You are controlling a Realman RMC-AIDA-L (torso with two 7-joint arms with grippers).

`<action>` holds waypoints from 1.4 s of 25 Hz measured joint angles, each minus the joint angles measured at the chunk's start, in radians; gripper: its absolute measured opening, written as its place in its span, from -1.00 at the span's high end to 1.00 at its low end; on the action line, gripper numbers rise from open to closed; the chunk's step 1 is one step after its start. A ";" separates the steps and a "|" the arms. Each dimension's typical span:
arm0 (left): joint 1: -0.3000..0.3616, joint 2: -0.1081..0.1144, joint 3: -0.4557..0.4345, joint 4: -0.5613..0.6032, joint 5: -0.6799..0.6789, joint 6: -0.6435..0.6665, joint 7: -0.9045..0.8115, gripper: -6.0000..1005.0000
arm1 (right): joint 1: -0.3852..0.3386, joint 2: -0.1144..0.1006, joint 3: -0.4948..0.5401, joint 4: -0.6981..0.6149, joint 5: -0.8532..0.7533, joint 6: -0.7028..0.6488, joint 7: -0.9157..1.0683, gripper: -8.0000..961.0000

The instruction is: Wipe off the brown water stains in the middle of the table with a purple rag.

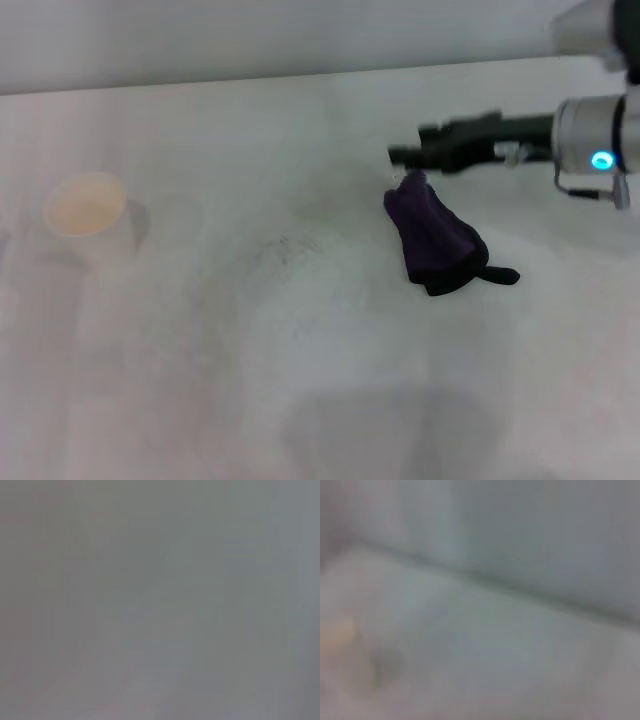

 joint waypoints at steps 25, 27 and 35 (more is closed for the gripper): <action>-0.033 0.000 0.011 0.006 0.012 -0.011 -0.003 -0.77 | -0.022 0.012 0.176 0.886 1.310 0.230 -1.625 -0.82; -0.034 0.000 0.011 0.007 0.012 -0.013 -0.003 -0.77 | -0.026 0.012 0.184 0.892 1.310 0.233 -1.608 -0.82; -0.048 -0.002 0.011 0.013 0.013 -0.073 -0.010 -0.77 | -0.030 0.013 0.184 0.905 1.306 0.234 -1.580 -0.82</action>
